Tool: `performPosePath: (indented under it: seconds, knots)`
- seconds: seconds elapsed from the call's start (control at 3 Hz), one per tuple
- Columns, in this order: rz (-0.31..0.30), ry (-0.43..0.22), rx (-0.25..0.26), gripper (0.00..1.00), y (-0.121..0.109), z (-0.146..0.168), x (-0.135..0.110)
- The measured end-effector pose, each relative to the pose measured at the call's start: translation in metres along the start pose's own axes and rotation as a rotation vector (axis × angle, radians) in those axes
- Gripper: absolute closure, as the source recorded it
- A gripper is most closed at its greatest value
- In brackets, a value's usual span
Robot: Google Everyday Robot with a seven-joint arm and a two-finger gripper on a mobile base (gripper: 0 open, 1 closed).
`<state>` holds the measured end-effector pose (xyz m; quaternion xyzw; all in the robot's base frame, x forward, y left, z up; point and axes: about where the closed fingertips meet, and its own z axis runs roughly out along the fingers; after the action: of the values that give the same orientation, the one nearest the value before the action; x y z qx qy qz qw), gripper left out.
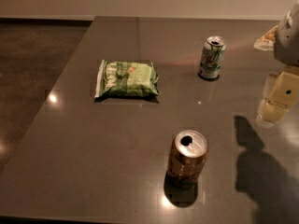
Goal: Pick orange can
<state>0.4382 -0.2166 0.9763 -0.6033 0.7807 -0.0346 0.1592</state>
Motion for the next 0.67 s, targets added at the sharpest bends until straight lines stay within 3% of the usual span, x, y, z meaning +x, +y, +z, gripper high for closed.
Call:
performPosePath:
  seconds: [0.33, 0.67]
  knots:
    - [-0.003, -0.015, -0.001, 0.0, 0.008, 0.0, -0.001]
    - [-0.015, -0.118, -0.059, 0.0, 0.034, 0.009, -0.003]
